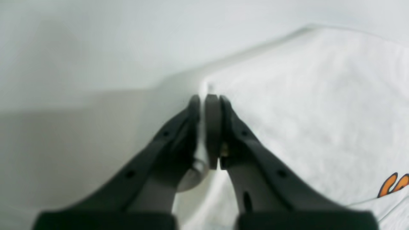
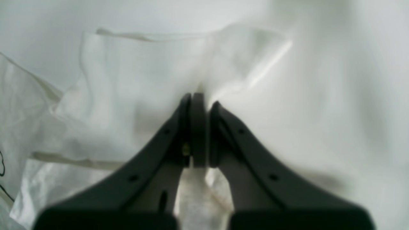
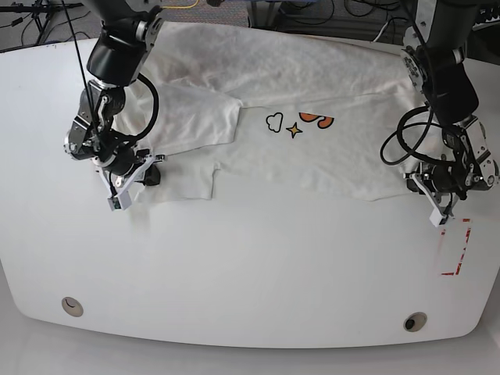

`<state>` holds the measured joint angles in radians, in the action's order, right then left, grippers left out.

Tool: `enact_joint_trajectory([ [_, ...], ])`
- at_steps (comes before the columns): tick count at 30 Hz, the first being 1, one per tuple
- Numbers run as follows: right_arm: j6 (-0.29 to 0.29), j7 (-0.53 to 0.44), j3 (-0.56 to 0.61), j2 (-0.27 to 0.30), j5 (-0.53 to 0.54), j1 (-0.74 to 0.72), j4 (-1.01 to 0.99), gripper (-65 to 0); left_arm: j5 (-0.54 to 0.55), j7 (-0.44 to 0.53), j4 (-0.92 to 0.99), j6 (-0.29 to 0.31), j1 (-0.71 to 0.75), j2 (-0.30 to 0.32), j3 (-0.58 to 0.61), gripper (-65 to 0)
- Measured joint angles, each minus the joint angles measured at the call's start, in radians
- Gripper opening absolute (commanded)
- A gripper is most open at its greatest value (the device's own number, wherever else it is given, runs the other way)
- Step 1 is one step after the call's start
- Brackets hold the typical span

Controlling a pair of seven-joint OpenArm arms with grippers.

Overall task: Fold the T-shirt properly
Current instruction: 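Fold the grasped shirt section over toward the collar with both grippers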

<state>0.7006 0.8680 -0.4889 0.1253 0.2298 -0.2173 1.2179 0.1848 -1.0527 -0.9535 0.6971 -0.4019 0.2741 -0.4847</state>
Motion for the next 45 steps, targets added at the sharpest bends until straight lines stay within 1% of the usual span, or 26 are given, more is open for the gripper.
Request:
enact_joint_trajectory([
  [3,0.000,0.010,0.000,-0.001,-0.024,-0.017,-0.002,-64.2,0.002,-0.001,0.000,0.000,0.000,0.002,-0.005,-65.0],
  [6,0.001,0.041,0.005,-0.001,-0.075,-0.047,-0.003,-64.2,0.003,-0.003,-0.003,0.000,0.003,0.009,-0.020,-65.0],
  [10,0.000,0.066,0.004,-0.003,-0.148,-0.085,-0.005,-64.2,-0.005,-0.018,-0.047,0.003,0.009,0.016,-0.098,-65.0],
  [12,-0.001,0.072,0.004,-0.003,-0.153,-0.097,-0.005,-64.2,-0.005,-0.024,-0.064,0.003,0.009,0.029,-0.116,-65.0],
  [17,-0.001,0.079,0.004,-0.008,-0.153,-0.130,-0.009,-64.2,-0.014,-0.021,-0.074,0.000,0.004,0.051,-0.114,-65.0],
  [23,-0.001,0.098,0.004,-0.004,-0.153,-0.169,-0.009,-64.2,-0.004,-0.021,-0.074,0.001,0.005,0.064,-0.116,-65.0],
  [29,-0.001,0.133,0.006,-0.003,-0.148,-0.188,-0.009,-63.7,-0.001,-0.023,-0.074,0.003,0.005,0.065,-0.171,-65.0],
  [38,-0.001,0.156,0.006,-0.003,-0.148,-0.186,-0.006,-64.0,-0.003,-0.023,-0.074,0.003,0.005,0.065,-0.173,-65.0],
  [43,-0.001,0.173,0.005,-0.012,-0.148,-0.174,0.064,-64.0,-0.003,-0.024,-0.074,0.003,0.006,0.064,-0.175,-65.0],
  [45,0.000,0.203,0.006,-0.014,-0.139,-0.174,0.112,-64.0,-0.002,-0.023,-0.074,0.003,0.005,0.065,-0.175,-65.0],
])
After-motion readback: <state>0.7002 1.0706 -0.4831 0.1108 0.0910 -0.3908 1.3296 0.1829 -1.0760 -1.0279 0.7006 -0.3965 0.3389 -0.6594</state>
